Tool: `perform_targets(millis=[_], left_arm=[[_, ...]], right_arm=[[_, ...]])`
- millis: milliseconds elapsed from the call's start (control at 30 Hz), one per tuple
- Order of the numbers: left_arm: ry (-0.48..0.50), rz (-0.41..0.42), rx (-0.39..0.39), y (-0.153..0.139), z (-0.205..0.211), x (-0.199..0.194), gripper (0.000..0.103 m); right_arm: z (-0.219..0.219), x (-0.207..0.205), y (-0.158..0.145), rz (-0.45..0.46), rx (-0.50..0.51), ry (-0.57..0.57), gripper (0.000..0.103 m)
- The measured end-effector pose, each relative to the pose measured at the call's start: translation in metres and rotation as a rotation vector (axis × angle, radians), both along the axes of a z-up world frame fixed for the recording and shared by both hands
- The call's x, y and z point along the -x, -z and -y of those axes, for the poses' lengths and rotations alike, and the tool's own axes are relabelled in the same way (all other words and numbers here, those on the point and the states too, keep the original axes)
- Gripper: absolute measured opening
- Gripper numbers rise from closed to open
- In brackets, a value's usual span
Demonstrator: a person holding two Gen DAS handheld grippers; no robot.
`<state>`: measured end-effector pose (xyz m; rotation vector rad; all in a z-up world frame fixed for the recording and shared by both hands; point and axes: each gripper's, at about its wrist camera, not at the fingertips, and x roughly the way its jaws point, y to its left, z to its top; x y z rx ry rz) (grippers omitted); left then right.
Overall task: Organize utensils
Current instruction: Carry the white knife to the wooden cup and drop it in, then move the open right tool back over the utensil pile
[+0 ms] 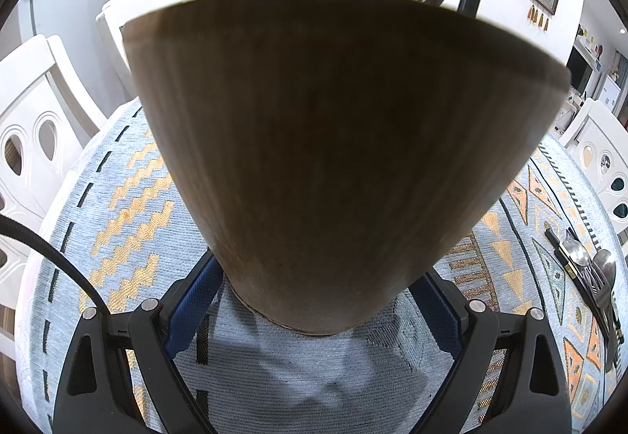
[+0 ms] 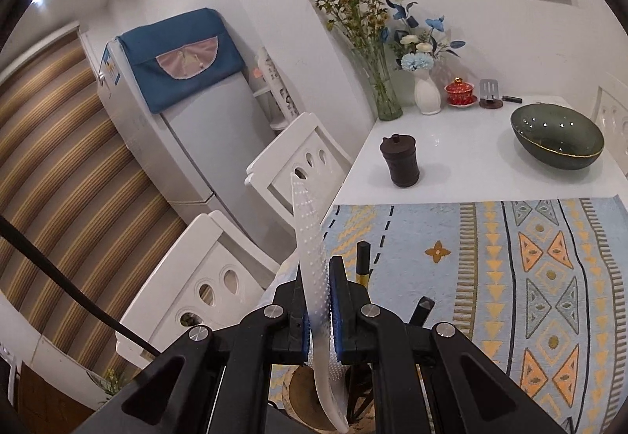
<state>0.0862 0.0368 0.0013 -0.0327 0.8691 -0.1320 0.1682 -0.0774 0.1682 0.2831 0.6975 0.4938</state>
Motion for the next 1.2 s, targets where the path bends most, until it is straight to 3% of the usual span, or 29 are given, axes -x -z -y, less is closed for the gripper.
perform_targets(millis=[467, 733, 1000, 1200], left_arm=[[0.0, -0.002, 0.0, 0.002, -0.003, 0.0, 0.094], [0.0, -0.001, 0.0, 0.002, -0.003, 0.0, 0.094], [-0.002, 0.024, -0.007, -0.001, -0.002, 0.004, 0.094], [-0.005, 0.032, -0.004, -0.002, -0.003, 0.006, 0.094]], right_arm=[[0.018, 0.003, -0.005, -0.063, -0.048, 0.035, 0.017], [0.043, 0.022, -0.052, 0.039, -0.077, 0.08, 0.042], [0.082, 0.048, -0.09, 0.12, -0.081, 0.141, 0.053], [0.118, 0.071, -0.091, 0.116, -0.008, 0.235, 0.056]])
